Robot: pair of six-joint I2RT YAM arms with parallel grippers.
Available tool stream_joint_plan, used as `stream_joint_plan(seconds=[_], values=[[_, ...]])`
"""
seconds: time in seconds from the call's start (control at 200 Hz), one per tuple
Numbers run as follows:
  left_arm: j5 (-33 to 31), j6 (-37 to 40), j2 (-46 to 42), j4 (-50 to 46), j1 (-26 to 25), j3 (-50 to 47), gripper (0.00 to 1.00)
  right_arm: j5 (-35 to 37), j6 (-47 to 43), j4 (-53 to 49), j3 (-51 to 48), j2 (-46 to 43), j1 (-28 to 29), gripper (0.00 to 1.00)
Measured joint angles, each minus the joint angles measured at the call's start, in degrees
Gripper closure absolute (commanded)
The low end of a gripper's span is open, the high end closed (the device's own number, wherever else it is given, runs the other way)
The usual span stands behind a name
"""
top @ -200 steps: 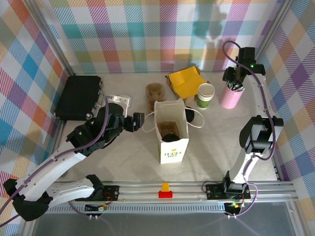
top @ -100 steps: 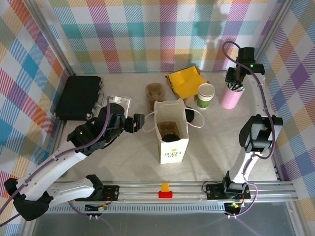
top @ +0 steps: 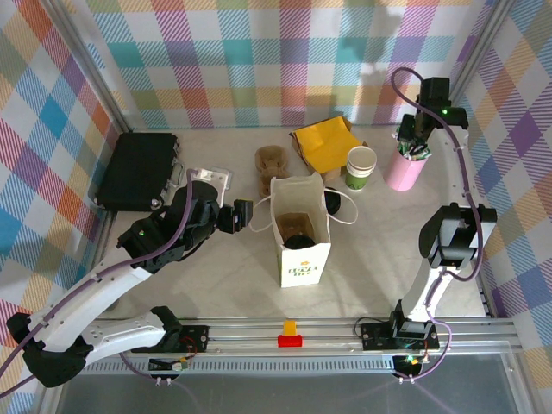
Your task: Pack the takeout coffee
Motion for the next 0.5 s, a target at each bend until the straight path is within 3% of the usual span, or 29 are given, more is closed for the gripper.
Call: stream_joint_plan(seconds=[0.035,0.5], values=[[0.02,0.0,-0.04,-0.13,0.0,0.07,0.27,0.17,-0.22,-0.15,0.28,-0.22,0.0,1.0],[1.14,-0.26,-2.71,-2.64,0.0,1.49,0.28,0.09,-0.66,-6.64,4.24,-11.74,0.0,1.0]])
